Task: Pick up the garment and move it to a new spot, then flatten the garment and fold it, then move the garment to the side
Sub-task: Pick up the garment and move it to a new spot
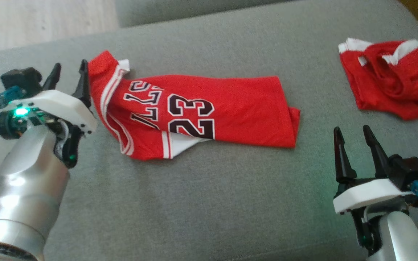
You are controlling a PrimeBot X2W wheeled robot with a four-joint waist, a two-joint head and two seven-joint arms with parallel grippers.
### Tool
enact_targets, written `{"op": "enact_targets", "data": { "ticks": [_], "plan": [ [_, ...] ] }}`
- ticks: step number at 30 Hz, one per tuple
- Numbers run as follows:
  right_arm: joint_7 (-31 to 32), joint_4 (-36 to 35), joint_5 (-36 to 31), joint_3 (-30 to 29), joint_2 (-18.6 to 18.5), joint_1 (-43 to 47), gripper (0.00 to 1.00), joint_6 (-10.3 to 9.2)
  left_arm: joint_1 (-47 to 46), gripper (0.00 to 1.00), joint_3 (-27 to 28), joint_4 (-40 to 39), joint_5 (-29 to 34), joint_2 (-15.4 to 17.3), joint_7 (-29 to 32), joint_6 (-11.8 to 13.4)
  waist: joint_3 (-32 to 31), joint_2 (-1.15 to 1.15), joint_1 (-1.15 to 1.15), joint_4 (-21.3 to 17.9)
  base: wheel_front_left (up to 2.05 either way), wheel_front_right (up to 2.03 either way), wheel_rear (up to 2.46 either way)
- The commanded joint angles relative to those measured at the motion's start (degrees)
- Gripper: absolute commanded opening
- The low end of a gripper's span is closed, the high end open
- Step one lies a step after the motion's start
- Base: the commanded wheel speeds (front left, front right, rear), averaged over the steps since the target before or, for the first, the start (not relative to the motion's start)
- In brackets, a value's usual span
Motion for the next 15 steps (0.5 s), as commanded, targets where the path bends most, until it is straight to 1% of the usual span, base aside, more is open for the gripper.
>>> {"op": "enact_targets", "data": {
  "ticks": [1,7,9,11,15],
  "plan": [
    [-0.62,-1.46,-0.26,1.01,-0.32,-0.79,1.0,0.37,-3.22,1.0,0.89,-1.27,0.2,1.57,-1.44,-0.45,-3.37,0.0,0.0,2.21,0.0,0.0,0.0],
    [-0.42,-1.11,-0.54,0.55,-0.32,2.12,1.0,0.37,0.75,1.0,-0.75,-2.73,1.3,0.9,-5.58,-0.77,-9.41,0.0,0.0,5.69,0.0,0.0,0.0],
    [-0.47,-1.17,-0.55,0.56,-0.32,3.2,1.0,0.37,2.88,1.0,-1.07,-4.1,1.76,0.63,-6.81,-0.46,-10.64,0.0,0.0,6.95,0.0,0.0,0.0],
    [-0.33,-1.48,-0.9,0.45,-0.32,4.43,1.0,0.37,5.73,1.0,-1.05,-6.0,1.98,0.33,-7.71,0.38,-11.73,0.0,0.0,8.11,0.0,0.0,0.0],
    [-0.19,-2.4,-1.87,0.14,-0.32,6.52,1.0,0.37,13.08,1.0,-0.3,-12.21,3.09,0.92,-8.71,3.74,-13.15,0.0,0.0,9.57,0.0,0.0,0.0]
  ]
}}
